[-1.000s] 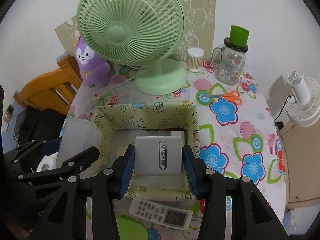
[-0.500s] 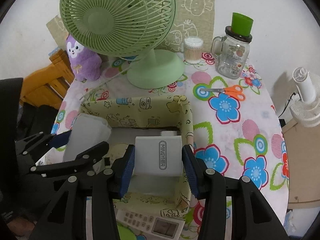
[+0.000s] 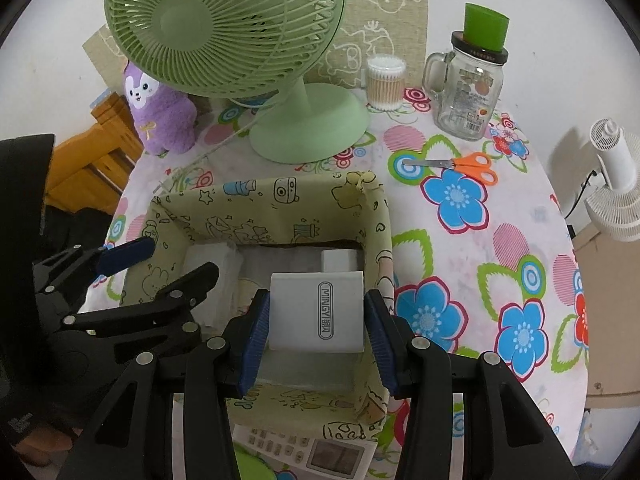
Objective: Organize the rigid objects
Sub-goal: 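Lower container into fabric box with left tool while right tool lowers white box in, then open both grippers releasing the items and withdraw from the fabric box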
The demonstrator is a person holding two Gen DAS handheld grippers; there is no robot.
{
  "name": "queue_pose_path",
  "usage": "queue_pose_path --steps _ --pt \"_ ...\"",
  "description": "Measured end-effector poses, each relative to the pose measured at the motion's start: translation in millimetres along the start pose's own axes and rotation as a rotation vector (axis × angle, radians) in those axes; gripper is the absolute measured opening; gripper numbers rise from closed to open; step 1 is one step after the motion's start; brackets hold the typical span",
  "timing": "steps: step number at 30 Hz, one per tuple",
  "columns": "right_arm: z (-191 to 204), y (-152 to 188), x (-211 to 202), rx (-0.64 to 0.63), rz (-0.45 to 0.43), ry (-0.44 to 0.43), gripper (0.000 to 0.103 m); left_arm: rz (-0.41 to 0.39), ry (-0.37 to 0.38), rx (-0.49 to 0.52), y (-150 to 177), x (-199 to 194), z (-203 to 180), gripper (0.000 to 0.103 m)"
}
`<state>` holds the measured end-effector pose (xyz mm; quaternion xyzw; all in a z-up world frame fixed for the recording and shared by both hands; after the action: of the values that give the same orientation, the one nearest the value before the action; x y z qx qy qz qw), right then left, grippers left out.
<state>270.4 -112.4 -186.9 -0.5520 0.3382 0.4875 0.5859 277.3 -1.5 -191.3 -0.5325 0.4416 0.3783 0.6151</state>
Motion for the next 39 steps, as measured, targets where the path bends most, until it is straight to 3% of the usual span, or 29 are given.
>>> queue_pose_path --steps 5,7,12,19,29,33,39 --pt "-0.6 2.1 -5.3 0.006 0.003 -0.004 0.05 -0.002 0.007 0.002 1.8 -11.8 1.1 0.072" --pt "-0.9 3.5 -9.0 0.01 0.0 0.002 0.05 -0.026 -0.047 0.009 3.7 -21.6 3.6 0.086" --pt "-1.2 8.9 -11.3 0.018 0.006 0.004 0.05 -0.064 -0.084 0.021 10.5 -37.1 13.8 0.096" --pt "5.4 22.1 1.0 0.019 0.06 0.008 0.05 -0.011 -0.075 -0.01 24.4 -27.5 19.4 0.096" --pt "10.6 29.5 1.5 -0.02 0.055 0.06 0.052 0.015 -0.067 -0.027 32.6 -21.8 21.5 0.096" --pt "12.6 34.6 -1.2 -0.014 0.064 0.032 0.063 0.012 -0.076 -0.023 34.1 -23.8 21.8 0.096" --pt "18.4 42.0 -10.2 -0.011 0.057 0.029 0.07 0.003 -0.075 -0.03 38.0 -31.6 25.1 0.097"
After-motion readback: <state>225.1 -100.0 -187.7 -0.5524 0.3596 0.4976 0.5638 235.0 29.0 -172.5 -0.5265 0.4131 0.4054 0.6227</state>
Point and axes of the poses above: each gripper's, at about its wrist camera, not at the fingertips, and x roughly the way its jaws point, z to its left, y to its underside, the point moved 4 cm from there along x, roughly the way its jaws point, and after that the axes turned 6 degrees about z, right-handed, at the moved point
